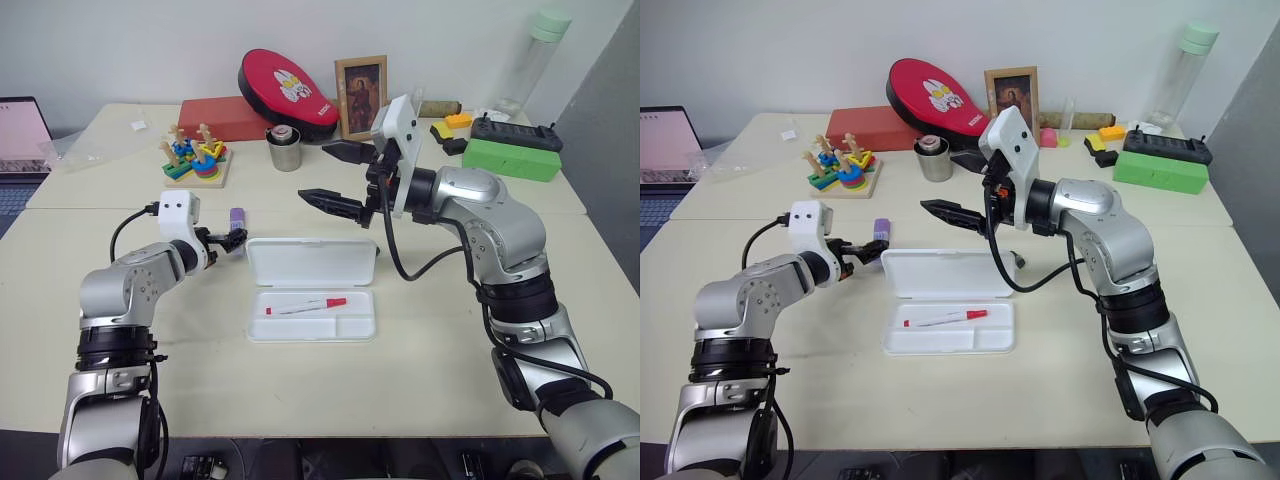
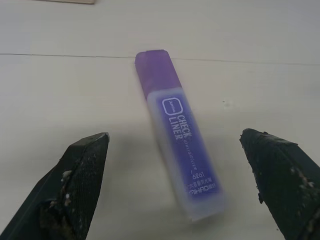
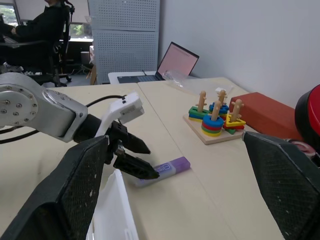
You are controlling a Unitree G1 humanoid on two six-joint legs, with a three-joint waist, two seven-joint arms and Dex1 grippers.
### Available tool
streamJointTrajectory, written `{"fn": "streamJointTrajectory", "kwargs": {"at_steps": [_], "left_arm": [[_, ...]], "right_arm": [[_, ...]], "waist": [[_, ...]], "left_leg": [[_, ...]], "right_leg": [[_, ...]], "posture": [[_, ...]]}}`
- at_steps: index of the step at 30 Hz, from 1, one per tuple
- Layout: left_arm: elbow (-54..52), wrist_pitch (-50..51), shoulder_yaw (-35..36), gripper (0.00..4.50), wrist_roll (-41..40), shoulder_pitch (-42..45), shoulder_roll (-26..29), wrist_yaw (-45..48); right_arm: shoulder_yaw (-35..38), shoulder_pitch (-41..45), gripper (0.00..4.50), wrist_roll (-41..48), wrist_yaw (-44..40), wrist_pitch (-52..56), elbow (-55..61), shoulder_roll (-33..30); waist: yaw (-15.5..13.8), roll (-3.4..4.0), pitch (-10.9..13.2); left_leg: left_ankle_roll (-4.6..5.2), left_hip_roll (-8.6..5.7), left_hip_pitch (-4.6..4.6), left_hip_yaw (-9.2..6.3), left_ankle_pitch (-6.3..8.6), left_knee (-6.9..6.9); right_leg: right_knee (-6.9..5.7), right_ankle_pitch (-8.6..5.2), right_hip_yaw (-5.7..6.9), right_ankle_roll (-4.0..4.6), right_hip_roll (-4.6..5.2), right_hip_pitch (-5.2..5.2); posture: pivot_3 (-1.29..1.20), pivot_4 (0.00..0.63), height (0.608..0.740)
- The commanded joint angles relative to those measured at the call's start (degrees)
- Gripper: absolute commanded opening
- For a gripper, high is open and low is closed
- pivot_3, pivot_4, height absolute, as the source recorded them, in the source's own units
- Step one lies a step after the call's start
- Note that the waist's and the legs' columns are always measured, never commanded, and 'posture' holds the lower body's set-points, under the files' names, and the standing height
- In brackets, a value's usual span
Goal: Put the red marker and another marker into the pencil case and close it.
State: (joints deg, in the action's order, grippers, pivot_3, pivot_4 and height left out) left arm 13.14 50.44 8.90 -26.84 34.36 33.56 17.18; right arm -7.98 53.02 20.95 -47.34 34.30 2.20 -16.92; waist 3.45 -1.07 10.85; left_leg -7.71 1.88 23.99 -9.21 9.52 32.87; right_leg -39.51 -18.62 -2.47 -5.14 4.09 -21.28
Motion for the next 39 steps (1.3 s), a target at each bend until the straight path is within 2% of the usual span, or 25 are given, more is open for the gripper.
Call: {"fn": "streamJointTrajectory", "kwargs": {"at_steps": [1, 4, 11, 29, 36, 39], "left_arm": [[2.1, -1.5, -2.2, 4.50, 3.3, 0.9, 0.0, 1.4], [3.4, -1.8, -4.1, 4.50, 5.4, 0.8, -0.3, 2.5], [4.0, -2.9, -3.1, 4.50, 6.7, 0.9, -2.0, 3.4], [2.9, -3.1, -2.4, 1.29, 9.3, 0.0, -3.0, 4.8], [2.4, -6.6, -2.3, 1.20, 10.7, -0.1, -3.2, 4.1], [1.2, -13.3, 1.7, 1.20, 10.9, 0.9, -2.7, 2.7]], "right_arm": [[1.0, 1.3, 4.49, 1.2, -0.2, -0.7, 3.1, -0.2], [1.1, 1.2, 4.49, 2.3, -0.8, -0.3, 3.9, -0.3], [1.2, 0.9, 4.49, 2.7, -0.9, 0.1, 4.7, -0.6], [1.0, 1.0, 4.50, 3.2, -0.5, 0.3, 4.9, -1.2], [1.2, 0.9, 4.50, 3.4, -0.9, 0.4, 4.6, -1.8], [2.1, 0.6, 4.50, 4.3, -1.8, 0.7, 4.9, -3.0]], "waist": [[0.1, 0.00, 0.0], [0.2, 0.01, 0.0], [0.0, 0.01, 0.0], [-0.1, 0.01, 0.0], [-0.1, 0.01, 0.0], [-0.2, 0.00, 0.0]], "left_leg": [[0.00, 0.00, 0.00, 0.00, 0.00, 0.00], [-0.01, 0.00, -0.02, 0.00, -0.01, -0.01], [0.03, 0.00, -0.09, -0.01, 0.01, 0.05], [0.02, 0.00, -0.08, -0.01, 0.00, 0.05], [0.03, 0.00, -0.08, -0.01, 0.01, 0.05], [0.02, 0.00, -0.07, -0.02, 0.00, 0.05]], "right_leg": [[0.00, 0.00, 0.00, 0.00, 0.00, 0.00], [-0.02, 0.00, 0.00, 0.00, 0.00, 0.00], [-0.22, 0.00, 0.00, 0.00, 0.00, 0.03], [-0.20, 0.00, 0.00, 0.00, 0.00, 0.02], [-0.20, 0.00, 0.00, 0.00, 0.00, 0.02], [-0.20, 0.00, 0.01, 0.00, 0.00, 0.02]], "posture": [[0.00, 0.150, 0.740], [0.00, 0.150, 0.740], [0.00, 0.150, 0.740], [0.00, 0.150, 0.740], [0.00, 0.150, 0.740], [0.00, 0.150, 0.740]]}}
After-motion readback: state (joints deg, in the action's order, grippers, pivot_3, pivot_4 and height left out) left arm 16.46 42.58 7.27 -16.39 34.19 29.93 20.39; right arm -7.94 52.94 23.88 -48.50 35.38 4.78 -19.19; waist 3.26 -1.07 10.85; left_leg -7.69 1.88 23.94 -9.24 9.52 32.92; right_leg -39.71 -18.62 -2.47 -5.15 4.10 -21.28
